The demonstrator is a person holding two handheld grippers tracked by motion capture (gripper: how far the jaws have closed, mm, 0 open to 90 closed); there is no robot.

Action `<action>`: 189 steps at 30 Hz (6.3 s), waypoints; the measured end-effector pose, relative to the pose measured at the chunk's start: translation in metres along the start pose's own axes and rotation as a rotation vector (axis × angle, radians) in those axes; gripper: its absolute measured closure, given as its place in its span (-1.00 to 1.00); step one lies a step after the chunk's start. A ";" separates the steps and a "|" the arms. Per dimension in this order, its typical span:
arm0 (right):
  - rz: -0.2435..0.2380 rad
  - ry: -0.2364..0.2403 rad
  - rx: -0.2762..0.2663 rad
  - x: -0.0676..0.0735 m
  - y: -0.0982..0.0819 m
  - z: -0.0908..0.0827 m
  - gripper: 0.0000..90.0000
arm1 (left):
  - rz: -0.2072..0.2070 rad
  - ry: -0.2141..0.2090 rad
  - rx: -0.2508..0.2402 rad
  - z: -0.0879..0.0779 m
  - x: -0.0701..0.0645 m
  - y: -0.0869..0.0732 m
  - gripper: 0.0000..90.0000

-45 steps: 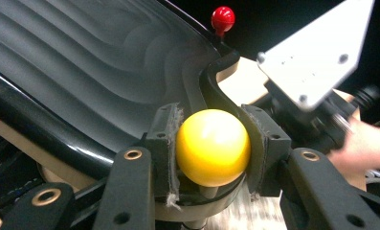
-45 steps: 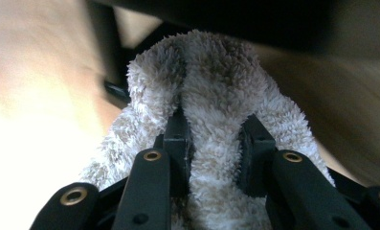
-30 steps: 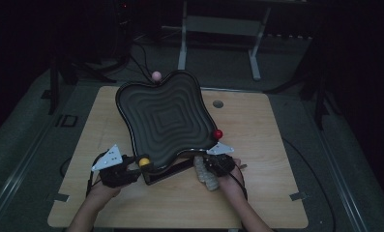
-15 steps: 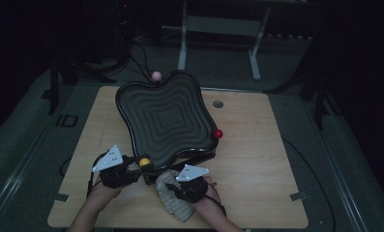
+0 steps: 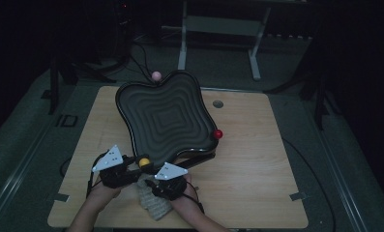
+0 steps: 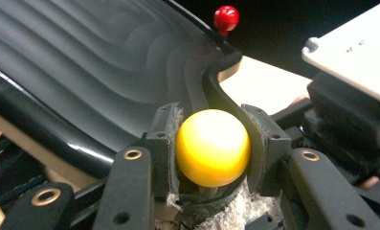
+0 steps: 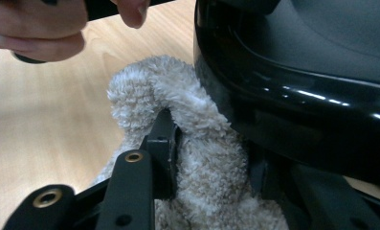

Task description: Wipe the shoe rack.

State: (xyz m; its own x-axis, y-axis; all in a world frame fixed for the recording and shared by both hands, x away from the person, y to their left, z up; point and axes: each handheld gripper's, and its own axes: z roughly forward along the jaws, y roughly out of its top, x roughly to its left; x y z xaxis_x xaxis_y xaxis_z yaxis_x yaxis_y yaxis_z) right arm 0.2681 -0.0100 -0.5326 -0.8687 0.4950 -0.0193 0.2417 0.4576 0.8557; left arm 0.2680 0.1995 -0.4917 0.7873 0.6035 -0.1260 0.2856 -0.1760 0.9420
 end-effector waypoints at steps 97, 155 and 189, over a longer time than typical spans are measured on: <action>0.215 -0.465 0.081 -0.155 -0.054 -0.114 0.61 | -0.006 -0.053 -0.008 -0.003 0.008 -0.001 0.34; 0.198 -0.404 0.175 -0.142 -0.057 -0.088 0.56 | 0.014 -0.051 0.004 -0.002 0.007 0.000 0.34; 0.193 -0.420 0.054 -0.122 -0.044 -0.170 0.57 | -0.010 0.286 0.159 -0.040 -0.002 -0.038 0.98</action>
State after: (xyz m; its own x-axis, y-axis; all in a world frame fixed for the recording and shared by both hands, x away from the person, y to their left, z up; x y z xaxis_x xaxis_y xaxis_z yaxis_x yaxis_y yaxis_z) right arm 0.2899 -0.2166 -0.4799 -0.5578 0.8262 -0.0798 0.4134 0.3599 0.8364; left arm 0.2335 0.2362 -0.5152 0.6056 0.7955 -0.0213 0.3917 -0.2747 0.8781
